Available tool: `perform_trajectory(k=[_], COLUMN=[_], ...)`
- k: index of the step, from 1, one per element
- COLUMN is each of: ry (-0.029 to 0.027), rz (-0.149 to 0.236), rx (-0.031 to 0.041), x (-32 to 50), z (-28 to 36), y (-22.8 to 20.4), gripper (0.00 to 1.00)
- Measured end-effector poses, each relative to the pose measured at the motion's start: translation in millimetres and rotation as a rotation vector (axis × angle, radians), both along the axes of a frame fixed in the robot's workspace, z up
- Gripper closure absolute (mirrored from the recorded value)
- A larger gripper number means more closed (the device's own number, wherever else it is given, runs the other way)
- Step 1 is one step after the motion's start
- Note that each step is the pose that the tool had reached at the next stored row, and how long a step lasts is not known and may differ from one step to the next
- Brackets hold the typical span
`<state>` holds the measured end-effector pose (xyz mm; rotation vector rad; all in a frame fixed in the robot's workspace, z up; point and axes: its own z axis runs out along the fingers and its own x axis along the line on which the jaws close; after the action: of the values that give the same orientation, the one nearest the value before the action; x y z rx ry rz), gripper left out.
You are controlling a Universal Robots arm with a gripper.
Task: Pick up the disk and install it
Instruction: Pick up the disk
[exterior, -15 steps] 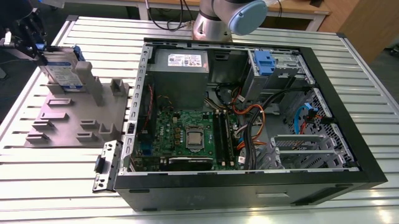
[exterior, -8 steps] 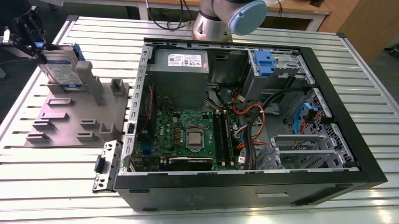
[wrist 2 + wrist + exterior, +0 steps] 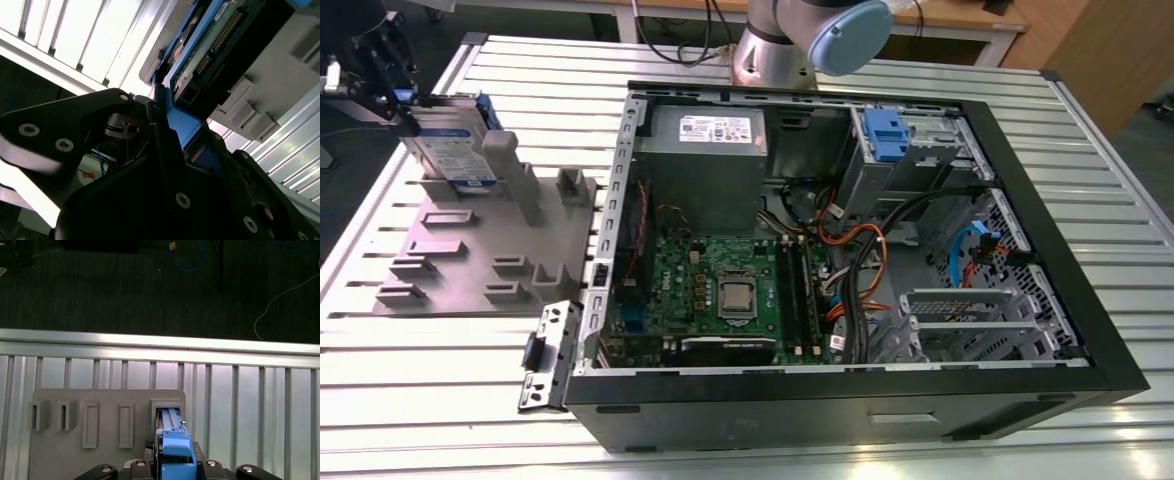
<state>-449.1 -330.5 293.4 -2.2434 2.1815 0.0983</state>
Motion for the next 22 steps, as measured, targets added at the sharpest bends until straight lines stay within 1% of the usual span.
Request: perform_trajectory(k=[4,15,20,22], ry=[-0.0001,-0.0001,-0.0002,-0.0001], rz=[0.000,0.000,0.000,0.000], rx=[0.0000,0.0000,0.0001,0.0000], x=[0.0,0.0,0.0,0.0], z=[1.5,8.5,9.5,10.8], y=[0.0,0.0,0.0,0.0], gripper=[0.63,0.63,0.63,0.63])
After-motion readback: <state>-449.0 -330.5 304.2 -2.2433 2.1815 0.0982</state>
